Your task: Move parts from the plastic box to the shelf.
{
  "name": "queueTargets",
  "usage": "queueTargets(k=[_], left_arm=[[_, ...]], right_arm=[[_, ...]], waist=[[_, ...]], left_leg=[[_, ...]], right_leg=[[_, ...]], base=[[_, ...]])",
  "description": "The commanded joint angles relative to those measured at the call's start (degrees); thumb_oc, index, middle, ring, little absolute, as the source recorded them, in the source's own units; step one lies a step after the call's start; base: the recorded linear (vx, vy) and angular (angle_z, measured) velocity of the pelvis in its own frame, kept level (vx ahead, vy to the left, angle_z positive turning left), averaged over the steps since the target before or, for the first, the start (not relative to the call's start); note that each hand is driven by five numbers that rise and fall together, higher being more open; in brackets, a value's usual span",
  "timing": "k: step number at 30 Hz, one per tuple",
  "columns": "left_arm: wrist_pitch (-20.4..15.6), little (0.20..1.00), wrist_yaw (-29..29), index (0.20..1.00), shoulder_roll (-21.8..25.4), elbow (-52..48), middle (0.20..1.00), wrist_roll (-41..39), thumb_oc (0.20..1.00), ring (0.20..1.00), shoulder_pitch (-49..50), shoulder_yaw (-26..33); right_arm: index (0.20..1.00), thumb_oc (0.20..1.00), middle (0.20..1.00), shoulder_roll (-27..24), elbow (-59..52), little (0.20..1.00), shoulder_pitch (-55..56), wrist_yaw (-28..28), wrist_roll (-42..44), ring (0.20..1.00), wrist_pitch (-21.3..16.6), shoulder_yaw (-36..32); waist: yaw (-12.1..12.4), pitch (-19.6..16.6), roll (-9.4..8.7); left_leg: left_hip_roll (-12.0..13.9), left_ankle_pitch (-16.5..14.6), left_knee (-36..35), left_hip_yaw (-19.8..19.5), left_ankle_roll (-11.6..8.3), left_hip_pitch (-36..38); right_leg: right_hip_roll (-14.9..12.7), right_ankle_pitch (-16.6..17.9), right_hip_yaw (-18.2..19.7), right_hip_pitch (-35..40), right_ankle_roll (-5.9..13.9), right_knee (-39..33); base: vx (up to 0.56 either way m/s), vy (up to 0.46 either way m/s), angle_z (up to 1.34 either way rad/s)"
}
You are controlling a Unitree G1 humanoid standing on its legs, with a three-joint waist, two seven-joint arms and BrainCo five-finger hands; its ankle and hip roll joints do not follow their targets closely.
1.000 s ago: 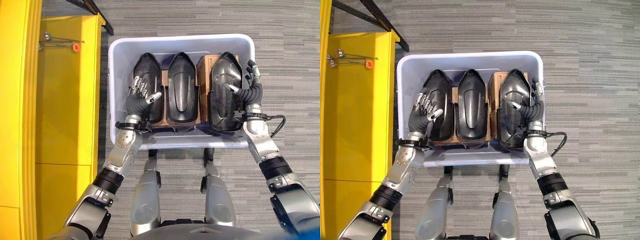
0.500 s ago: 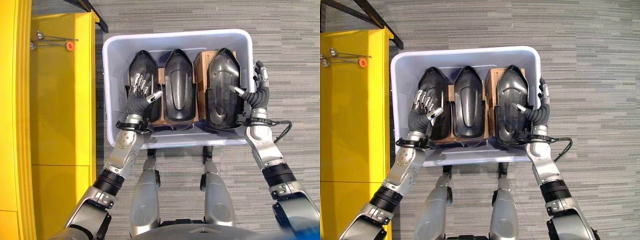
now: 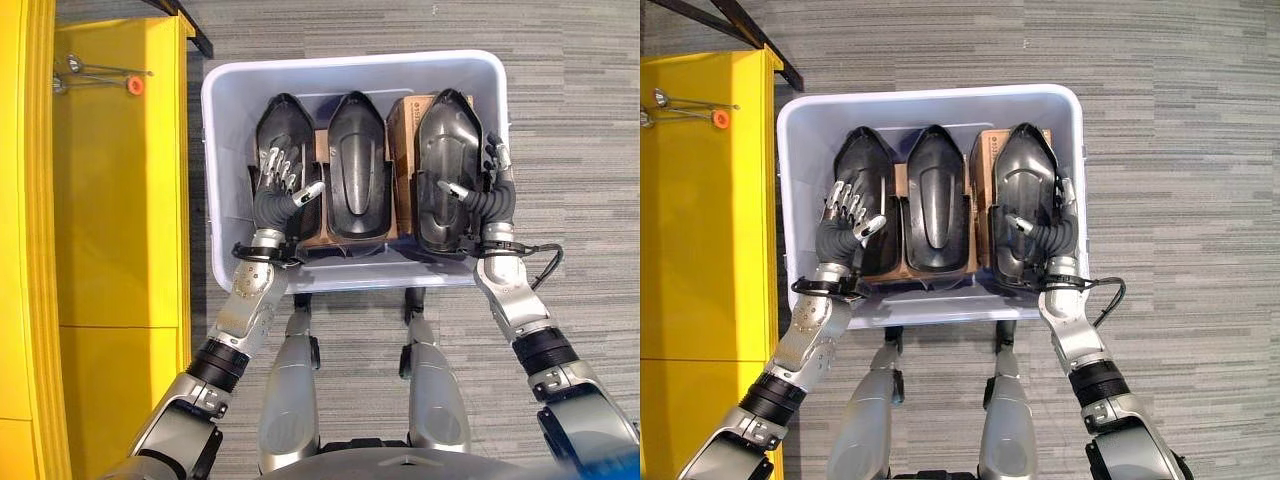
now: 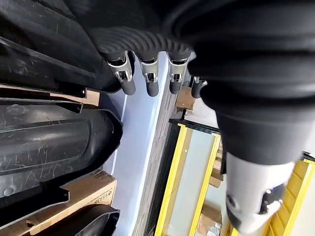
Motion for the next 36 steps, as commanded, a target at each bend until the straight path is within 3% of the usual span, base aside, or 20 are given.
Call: queueTargets(k=[1,12,29,36], left_arm=[[-4.06,1.0,0.33,1.0,-0.5,-2.75,1.0,1.6,1.0,1.0,-1.85,1.41],[-4.13,1.0,0.3,1.0,-0.34,-3.1,1.0,1.09,1.0,1.0,-1.96,1.0],[-4.05,1.0,-1.71,1.0,-0.93,-4.43,1.0,-1.76,1.0,1.0,-3.83,-2.53],[-3.98,1.0,-1.76,1.0,-1.12,-3.39,1.0,-2.27,1.0,1.0,-4.58,-3.18]], right_arm=[[1.0,1.0,1.0,0.09,0.11,1.0,-0.66,-0.61,1.31,1.0,-3.85,-0.76],[1.0,1.0,1.0,-0.24,3.4,1.0,-1.59,-2.55,0.96,1.0,-3.53,-1.49],[1.0,1.0,1.0,0.3,19.0,1.0,-14.41,0.12,1.2,1.0,-0.37,8.16],[1.0,1.0,1.0,1.37,18.55,1.0,-15.59,1.71,1.96,1.0,-0.38,10.22]], waist=[[0.97,-2.51,-0.58],[1.2,-2.13,-0.24],[4.76,-1.51,1.44],[5.49,-1.67,1.42]], left_leg=[[-0.27,-2.34,4.47,0.17,0.87,-1.35],[-0.54,-2.33,4.57,-0.04,0.95,-2.48],[-1.73,-2.06,5.03,-2.1,1.14,-4.63],[-2.01,-2.37,5.24,-2.59,1.39,-5.31]], right_leg=[[-1.11,1.63,1.39,0.53,1.73,3.48],[-1.08,1.53,1.21,-0.29,1.71,3.58],[-1.38,0.77,-0.37,-0.48,1.61,3.81],[-1.28,0.38,-0.87,-0.44,1.46,3.82]], base=[[0.0,0.0,0.0],[0.0,0.0,0.0],[0.0,-0.004,0.03],[0.01,-0.007,0.07]])
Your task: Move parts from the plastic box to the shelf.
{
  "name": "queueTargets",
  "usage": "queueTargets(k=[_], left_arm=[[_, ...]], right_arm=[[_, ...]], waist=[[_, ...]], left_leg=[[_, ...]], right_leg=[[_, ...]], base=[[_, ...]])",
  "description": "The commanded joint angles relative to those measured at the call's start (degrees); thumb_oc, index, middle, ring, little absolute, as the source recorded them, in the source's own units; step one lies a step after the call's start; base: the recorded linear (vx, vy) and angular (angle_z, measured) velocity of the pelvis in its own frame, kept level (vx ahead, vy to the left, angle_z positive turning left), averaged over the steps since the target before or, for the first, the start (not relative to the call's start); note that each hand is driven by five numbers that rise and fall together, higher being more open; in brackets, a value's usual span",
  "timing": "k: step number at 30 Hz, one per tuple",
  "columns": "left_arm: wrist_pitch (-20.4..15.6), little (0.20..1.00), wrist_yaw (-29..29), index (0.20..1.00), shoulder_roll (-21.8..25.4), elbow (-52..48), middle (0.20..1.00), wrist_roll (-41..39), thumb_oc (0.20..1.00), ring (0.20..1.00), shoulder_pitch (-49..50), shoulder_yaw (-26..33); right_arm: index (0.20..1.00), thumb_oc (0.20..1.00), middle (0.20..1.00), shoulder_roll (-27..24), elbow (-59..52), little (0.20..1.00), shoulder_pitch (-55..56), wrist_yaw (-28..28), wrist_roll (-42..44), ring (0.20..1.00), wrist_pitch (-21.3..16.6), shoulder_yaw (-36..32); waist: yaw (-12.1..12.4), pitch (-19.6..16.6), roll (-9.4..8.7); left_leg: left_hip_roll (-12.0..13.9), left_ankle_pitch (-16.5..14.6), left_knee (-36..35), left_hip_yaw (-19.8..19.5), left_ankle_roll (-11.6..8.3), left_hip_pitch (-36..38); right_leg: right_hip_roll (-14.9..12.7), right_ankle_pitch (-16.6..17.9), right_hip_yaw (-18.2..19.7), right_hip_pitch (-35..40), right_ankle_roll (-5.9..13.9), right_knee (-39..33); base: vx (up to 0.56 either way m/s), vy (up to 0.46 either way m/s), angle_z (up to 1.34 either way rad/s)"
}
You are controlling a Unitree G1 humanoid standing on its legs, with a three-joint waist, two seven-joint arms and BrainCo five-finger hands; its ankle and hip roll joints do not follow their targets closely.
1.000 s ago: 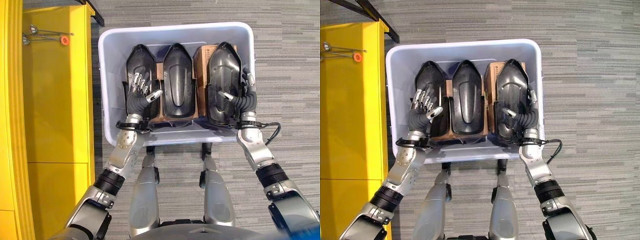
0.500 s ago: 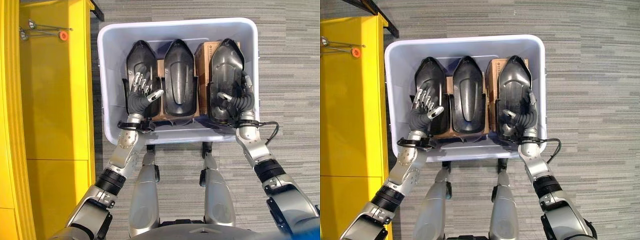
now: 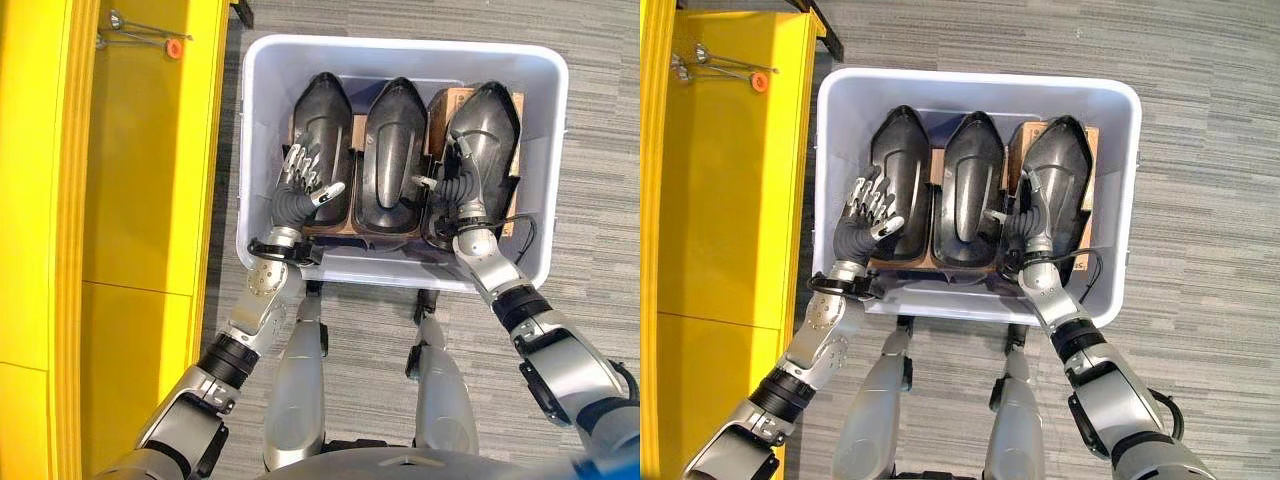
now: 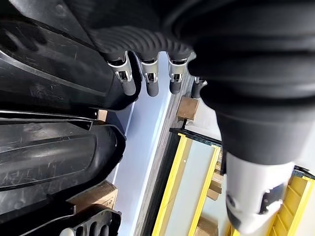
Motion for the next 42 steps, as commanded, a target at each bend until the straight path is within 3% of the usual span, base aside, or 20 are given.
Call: queueTargets(k=[1,14,31,42], left_arm=[[-3.4,1.0,-0.81,1.0,-0.26,-3.22,1.0,-1.05,1.0,1.0,-2.05,1.15],[-3.48,1.0,-0.05,1.0,-0.34,-3.71,1.0,-0.4,1.0,1.0,-1.5,2.33],[-3.09,1.0,0.93,1.0,1.43,-6.01,1.0,1.72,1.0,1.0,2.31,5.43],[-3.49,1.0,1.66,1.0,1.28,-5.49,1.0,1.93,1.0,1.0,2.17,5.59]], right_arm=[[1.0,1.0,1.0,0.49,-2.87,1.0,0.03,1.46,1.93,1.0,-1.64,1.3],[1.0,1.0,1.0,0.31,-9.68,1.0,2.13,0.78,-0.05,1.0,-2.37,0.57],[1.0,1.0,1.0,-2.03,-33.14,1.0,17.0,-3.82,-3.01,1.0,-7.42,-12.67],[1.0,1.0,1.0,-0.53,-27.88,1.0,17.13,-3.91,-0.65,1.0,-7.07,-11.16]], waist=[[-0.07,-0.73,0.05],[-0.69,-0.92,-0.6],[-4.56,-1.5,-3.23],[-4.86,-1.56,-3.0]], left_leg=[[-1.41,-3.31,4.3,-0.11,1.16,-0.21],[-1.55,-3.17,4.14,-0.28,1.38,-0.66],[-0.34,-4.1,4.68,0.98,1.45,-0.73],[-0.55,-3.44,4.24,1.27,1.46,-1.2]], right_leg=[[-0.98,-0.09,1.37,2.61,1.41,3.9],[-0.85,-0.18,1.47,2.23,1.41,3.86],[0.11,-0.1,2.73,1.22,1.45,4.34],[0.15,0.34,2.61,0.51,1.42,4.26]], base=[[0.0,0.0,0.0],[0.0,0.0,0.0],[-0.01,0.002,-0.01],[-0.01,0.002,-0.01]])
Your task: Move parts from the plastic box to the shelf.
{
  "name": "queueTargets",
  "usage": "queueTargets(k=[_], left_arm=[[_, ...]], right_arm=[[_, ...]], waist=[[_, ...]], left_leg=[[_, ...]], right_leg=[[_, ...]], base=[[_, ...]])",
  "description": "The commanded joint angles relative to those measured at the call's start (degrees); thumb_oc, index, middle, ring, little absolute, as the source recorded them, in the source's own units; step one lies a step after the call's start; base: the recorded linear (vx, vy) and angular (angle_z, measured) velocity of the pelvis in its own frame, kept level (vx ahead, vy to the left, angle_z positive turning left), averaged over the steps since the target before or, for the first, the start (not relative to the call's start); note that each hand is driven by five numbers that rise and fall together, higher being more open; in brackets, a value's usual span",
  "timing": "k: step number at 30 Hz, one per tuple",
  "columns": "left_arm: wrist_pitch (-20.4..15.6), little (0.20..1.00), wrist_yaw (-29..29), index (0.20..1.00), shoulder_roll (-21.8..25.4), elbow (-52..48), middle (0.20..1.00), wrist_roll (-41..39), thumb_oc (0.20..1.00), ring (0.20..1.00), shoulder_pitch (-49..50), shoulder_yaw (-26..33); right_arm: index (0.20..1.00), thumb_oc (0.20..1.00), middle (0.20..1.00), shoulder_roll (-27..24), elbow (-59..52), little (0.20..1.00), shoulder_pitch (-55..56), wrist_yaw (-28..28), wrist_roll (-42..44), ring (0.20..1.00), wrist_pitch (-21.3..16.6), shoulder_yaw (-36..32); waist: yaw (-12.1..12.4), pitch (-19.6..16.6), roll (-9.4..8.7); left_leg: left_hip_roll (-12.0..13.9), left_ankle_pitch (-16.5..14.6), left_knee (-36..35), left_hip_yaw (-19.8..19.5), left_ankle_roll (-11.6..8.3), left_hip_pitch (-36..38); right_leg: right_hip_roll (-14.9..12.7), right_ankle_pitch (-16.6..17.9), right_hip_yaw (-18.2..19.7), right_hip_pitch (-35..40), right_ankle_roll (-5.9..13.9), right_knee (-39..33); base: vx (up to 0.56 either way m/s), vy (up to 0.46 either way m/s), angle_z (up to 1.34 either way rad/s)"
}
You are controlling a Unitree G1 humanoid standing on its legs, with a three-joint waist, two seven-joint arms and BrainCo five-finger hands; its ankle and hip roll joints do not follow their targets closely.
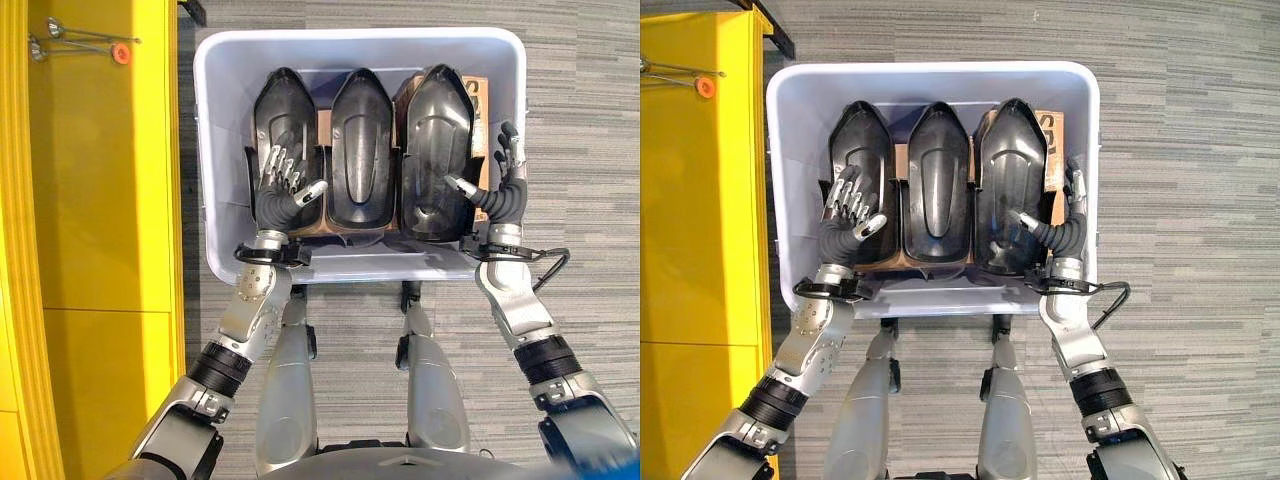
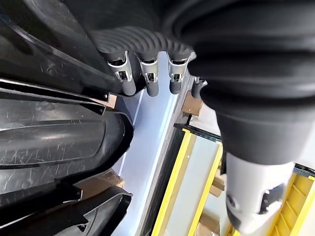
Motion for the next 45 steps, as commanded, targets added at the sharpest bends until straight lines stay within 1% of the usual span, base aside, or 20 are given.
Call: queueTargets(k=[1,5,6,14,22,32,38,42,45], left_arm=[[-3.6,1.0,0.01,1.0,0.81,-2.75,1.0,1.71,1.0,1.0,-1.9,2.31],[-3.73,1.0,-0.07,1.0,0.96,-2.84,1.0,1.55,1.0,1.0,-1.79,2.23],[-3.78,1.0,-0.11,1.0,0.99,-2.8,1.0,1.45,1.0,1.0,-1.79,2.23],[-3.62,1.0,-0.37,1.0,1.18,-2.99,1.0,1.43,1.0,1.0,-1.48,2.14],[-3.69,1.0,-0.67,1.0,1.26,-2.95,1.0,1.37,1.0,1.0,-1.45,1.97],[-3.82,1.0,-0.85,1.0,1.0,-2.87,1.0,1.12,1.0,1.0,-1.61,1.57],[-3.88,1.0,-1.04,1.0,0.98,-2.61,1.0,0.89,1.0,1.0,-2.06,1.24],[-3.89,1.0,-1.23,1.0,0.84,-2.56,1.0,0.26,1.0,1.0,-2.61,0.57],[-3.94,1.0,-1.48,1.0,1.2,-3.14,1.0,-0.25,1.0,1.0,-3.15,0.06]], right_arm=[[1.0,1.0,1.0,-0.03,-1.88,1.0,-0.86,-0.64,2.04,1.0,-3.47,-1.19],[1.0,1.0,1.0,0.06,-1.02,1.0,-0.83,-0.92,2.32,1.0,-3.45,-1.3],[1.0,1.0,1.0,0.04,-0.92,1.0,-0.86,-0.99,2.35,1.0,-3.47,-1.41],[1.0,1.0,1.0,-0.35,-0.55,1.0,-0.05,-2.26,1.19,1.0,-3.3,-2.46],[1.0,1.0,1.0,-0.31,0.95,1.0,0.56,-2.28,1.4,1.0,-3.23,-2.73],[1.0,1.0,1.0,0.87,6.26,1.0,-1.62,-0.38,2.58,1.0,-2.4,1.28],[1.0,1.0,1.0,0.58,9.93,1.0,-3.73,-0.98,1.65,1.0,-1.29,2.45],[1.0,1.0,1.0,0.94,14.43,1.0,-6.08,-1.85,2.57,1.0,-0.75,2.52],[1.0,1.0,1.0,1.19,17.98,1.0,-7.94,-2.87,3.83,1.0,-0.54,1.83]], waist=[[1.08,-1.16,-0.98],[1.1,-1.11,-0.89],[0.98,-1.17,-0.93],[0.78,-1.14,-0.76],[0.48,-1.1,-0.82],[1.04,-0.74,-0.51],[1.34,-0.35,-0.15],[1.82,0.02,0.46],[2.21,0.61,1.33]], left_leg=[[-0.68,-3.74,3.83,0.67,1.39,1.15],[-0.7,-3.74,3.82,0.69,1.38,1.22],[-0.78,-3.34,3.61,0.68,1.43,1.01],[-0.74,-3.72,3.64,1.05,1.39,1.18],[-0.8,-3.68,3.67,1.12,1.44,0.91],[-1.08,-3.53,3.65,0.93,1.47,0.4],[-1.35,-3.6,4.12,0.76,1.48,-0.16],[-1.66,-3.57,4.29,0.72,1.53,-0.65],[-1.95,-3.54,4.68,0.76,1.55,-1.19]], right_leg=[[0.1,-0.51,1.69,3.17,1.55,4.32],[0.15,-0.53,1.73,3.12,1.53,4.35],[0.05,-0.31,1.71,2.86,1.52,4.3],[0.27,-0.42,1.96,2.87,1.52,4.24],[0.26,-0.33,2.02,2.63,1.56,4.08],[0.31,-0.35,1.95,2.34,1.45,4.06],[0.19,-0.38,1.95,1.96,1.36,4.34],[0.11,-0.32,2.0,1.49,1.23,4.44],[0.06,-0.4,2.24,0.82,1.19,4.89]], base=[[0.0,0.0,0.0],[0.0,0.0,0.0],[0.0,0.0,0.0],[0.0,0.0,0.0],[0.0,0.0,0.0],[0.0,0.0,0.0],[0.0,0.0,0.0],[0.0,0.0,0.0],[-0.02,0.002,-0.03]])
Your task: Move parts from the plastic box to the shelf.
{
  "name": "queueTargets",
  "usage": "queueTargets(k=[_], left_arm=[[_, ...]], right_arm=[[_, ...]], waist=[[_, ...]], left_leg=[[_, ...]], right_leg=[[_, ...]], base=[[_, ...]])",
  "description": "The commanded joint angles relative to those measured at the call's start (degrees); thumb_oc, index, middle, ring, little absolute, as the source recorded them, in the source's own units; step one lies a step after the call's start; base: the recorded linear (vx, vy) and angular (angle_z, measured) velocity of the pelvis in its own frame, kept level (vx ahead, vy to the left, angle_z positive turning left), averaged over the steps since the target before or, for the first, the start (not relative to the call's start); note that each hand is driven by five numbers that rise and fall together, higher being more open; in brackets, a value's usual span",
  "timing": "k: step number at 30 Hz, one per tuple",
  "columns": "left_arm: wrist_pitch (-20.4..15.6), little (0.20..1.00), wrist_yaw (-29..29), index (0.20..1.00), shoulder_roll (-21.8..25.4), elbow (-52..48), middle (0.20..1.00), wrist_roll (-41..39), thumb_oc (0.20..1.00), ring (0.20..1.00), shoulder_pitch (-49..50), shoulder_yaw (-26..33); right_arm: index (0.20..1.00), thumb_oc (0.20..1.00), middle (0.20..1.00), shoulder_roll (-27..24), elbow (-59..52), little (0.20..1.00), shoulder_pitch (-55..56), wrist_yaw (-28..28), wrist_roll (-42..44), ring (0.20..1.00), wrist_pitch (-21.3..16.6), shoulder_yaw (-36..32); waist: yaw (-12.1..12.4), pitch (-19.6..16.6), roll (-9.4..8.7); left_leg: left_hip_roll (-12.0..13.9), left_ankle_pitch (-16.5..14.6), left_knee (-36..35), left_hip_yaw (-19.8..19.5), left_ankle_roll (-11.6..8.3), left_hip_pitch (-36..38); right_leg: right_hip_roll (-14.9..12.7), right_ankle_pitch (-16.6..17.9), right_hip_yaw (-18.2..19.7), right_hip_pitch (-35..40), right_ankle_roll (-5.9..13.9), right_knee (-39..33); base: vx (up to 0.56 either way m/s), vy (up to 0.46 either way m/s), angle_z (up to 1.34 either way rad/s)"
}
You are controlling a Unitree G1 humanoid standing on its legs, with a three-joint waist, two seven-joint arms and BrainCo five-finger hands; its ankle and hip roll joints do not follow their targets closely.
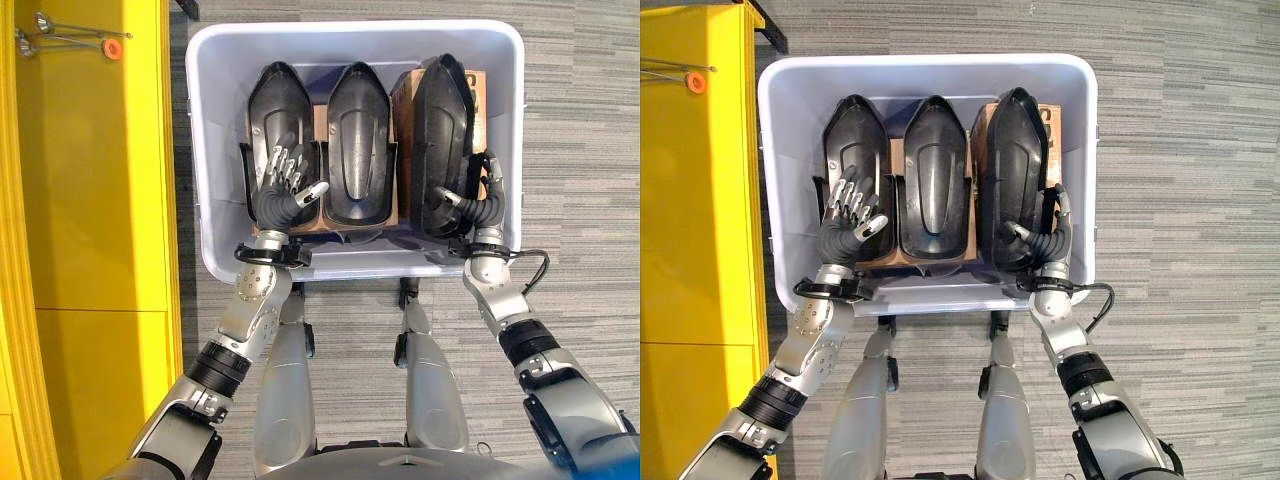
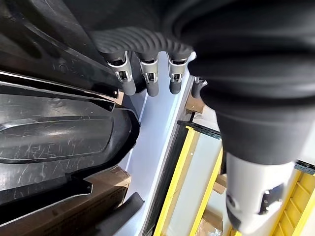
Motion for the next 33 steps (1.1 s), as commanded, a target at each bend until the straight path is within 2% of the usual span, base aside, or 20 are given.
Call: queueTargets(k=[1,11,24,33], left_arm=[[-3.93,1.0,-1.45,1.0,0.69,-3.32,1.0,-0.35,1.0,1.0,-2.91,0.59],[-3.41,1.0,-2.3,1.0,1.25,-3.66,1.0,-1.13,1.0,1.0,-2.88,-0.97],[-3.38,1.0,-1.2,1.0,1.09,-3.99,1.0,0.35,1.0,1.0,-2.01,0.39],[-3.54,1.0,-0.68,1.0,1.07,-4.36,1.0,0.84,1.0,1.0,-1.34,0.97]], right_arm=[[1.0,1.0,1.0,-1.16,-0.36,1.0,-0.79,-0.94,2.03,1.0,-0.74,-0.8],[1.0,1.0,1.0,-0.73,1.63,1.0,-1.45,-2.5,3.67,1.0,-1.32,-1.77],[1.0,1.0,1.0,-2.79,-12.39,1.0,4.38,-4.87,-4.67,1.0,-2.03,-3.31],[1.0,1.0,1.0,-2.87,-14.59,1.0,5.75,-5.71,-6.15,1.0,-2.44,-4.22]], waist=[[1.85,1.11,2.04],[1.66,1.98,3.12],[-0.11,1.45,2.29],[-0.57,1.1,1.97]], left_leg=[[-2.01,-3.57,4.45,0.02,1.54,-0.21],[-2.18,-3.56,5.02,0.78,1.64,-1.3],[-2.02,-3.79,5.09,1.22,1.69,-2.0],[-2.14,-3.93,5.21,1.15,1.82,-2.45]], right_leg=[[0.07,-0.78,1.39,2.32,1.17,4.94],[0.05,-0.5,2.17,0.62,1.03,5.6],[0.41,-0.42,2.63,-0.58,1.03,5.61],[0.5,-0.47,2.6,-0.77,1.03,5.59]], base=[[-0.02,0.004,-0.07],[-0.02,0.006,-0.01],[0.0,0.0,0.0],[0.0,0.0,0.0]])
